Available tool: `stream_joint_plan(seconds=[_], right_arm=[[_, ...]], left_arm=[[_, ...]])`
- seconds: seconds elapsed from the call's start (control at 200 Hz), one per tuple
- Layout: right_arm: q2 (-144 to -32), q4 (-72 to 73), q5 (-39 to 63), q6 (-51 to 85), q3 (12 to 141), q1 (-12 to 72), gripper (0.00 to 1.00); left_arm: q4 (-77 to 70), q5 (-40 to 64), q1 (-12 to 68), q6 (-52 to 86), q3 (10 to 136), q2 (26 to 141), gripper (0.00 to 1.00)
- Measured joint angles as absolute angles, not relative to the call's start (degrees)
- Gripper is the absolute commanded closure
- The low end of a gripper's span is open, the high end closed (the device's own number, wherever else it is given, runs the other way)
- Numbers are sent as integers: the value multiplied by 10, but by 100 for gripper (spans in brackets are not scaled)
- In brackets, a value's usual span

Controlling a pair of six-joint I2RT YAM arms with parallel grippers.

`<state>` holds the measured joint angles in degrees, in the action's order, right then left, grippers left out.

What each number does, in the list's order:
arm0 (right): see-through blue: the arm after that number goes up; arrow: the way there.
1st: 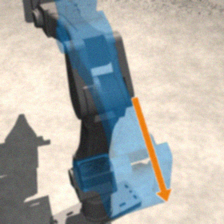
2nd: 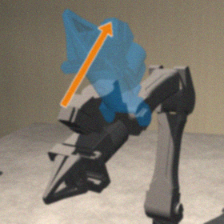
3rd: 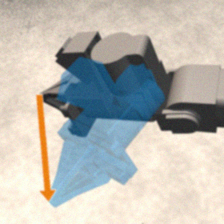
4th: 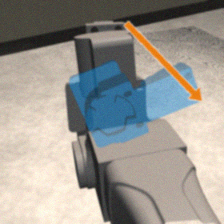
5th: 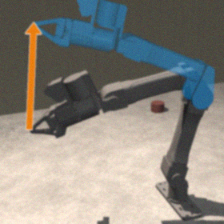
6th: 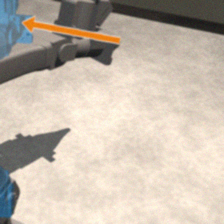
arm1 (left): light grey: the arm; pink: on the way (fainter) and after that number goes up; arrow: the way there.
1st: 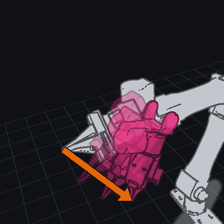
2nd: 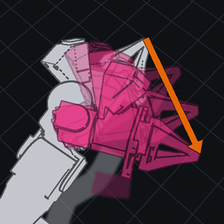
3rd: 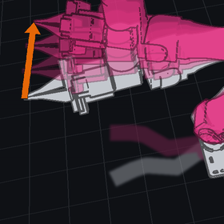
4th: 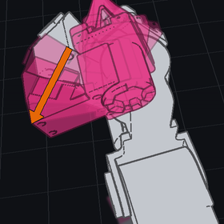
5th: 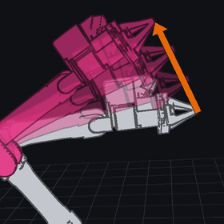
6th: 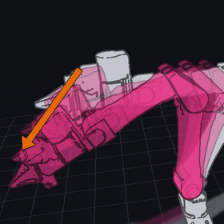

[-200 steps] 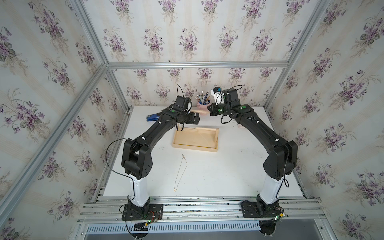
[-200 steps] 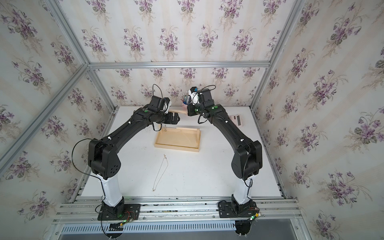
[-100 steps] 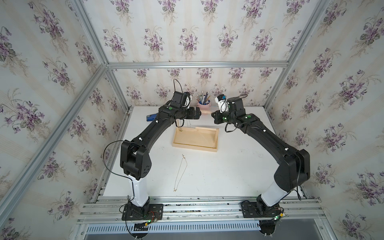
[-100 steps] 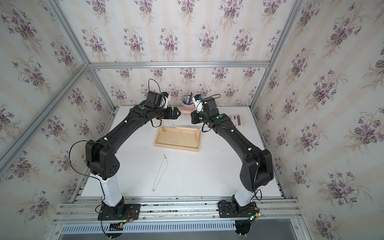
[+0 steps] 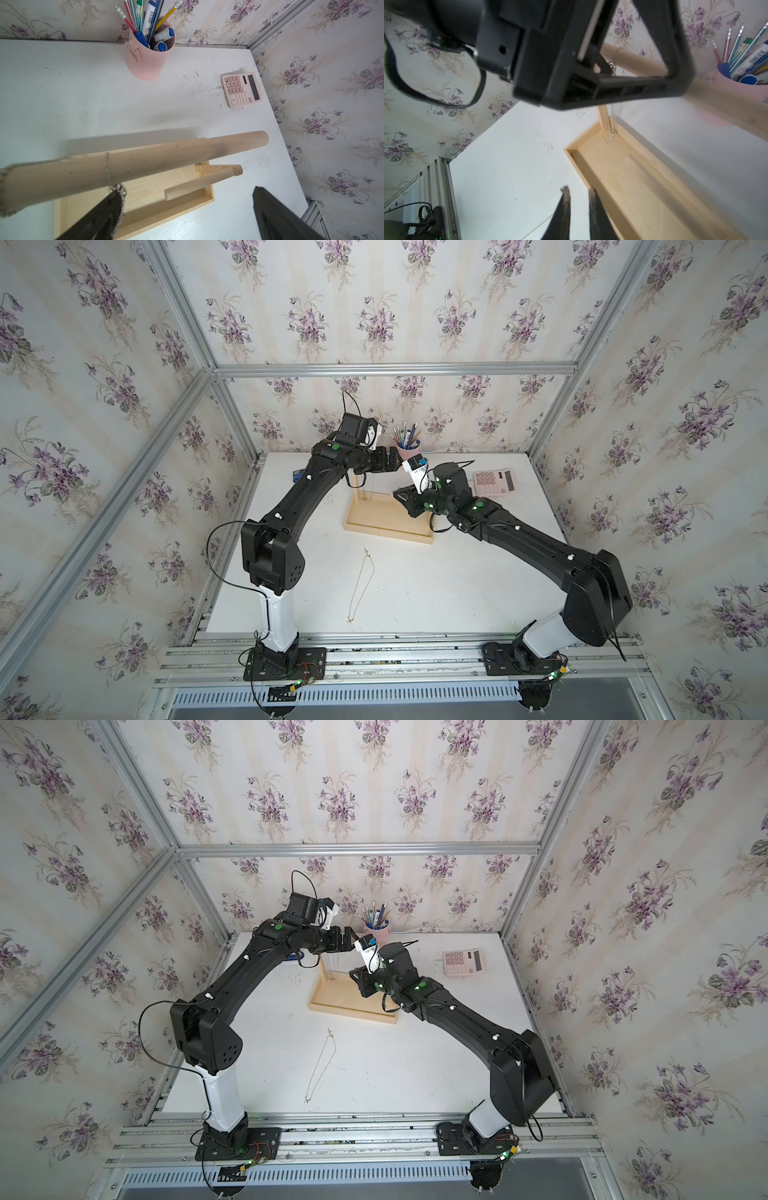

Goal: Hang the necklace on the jewelry display stand
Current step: Hang the necklace on the stand.

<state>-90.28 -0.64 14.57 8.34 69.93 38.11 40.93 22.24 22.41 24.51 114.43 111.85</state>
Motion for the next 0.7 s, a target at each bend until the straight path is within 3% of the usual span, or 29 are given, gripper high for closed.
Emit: stream_joint_plan(seconds=[0.2, 0.36, 0.699], right_arm=[[-955, 75, 131, 107, 692, 396, 73], [-979, 137, 124, 118, 690, 401, 55], [-1051, 222, 88, 106, 737, 409, 54]], left_arm=[[427, 224, 219, 252, 1142, 1117, 0], [428, 229, 213, 259, 1142, 1117, 0], [439, 222, 201, 275, 1141, 1117, 0]])
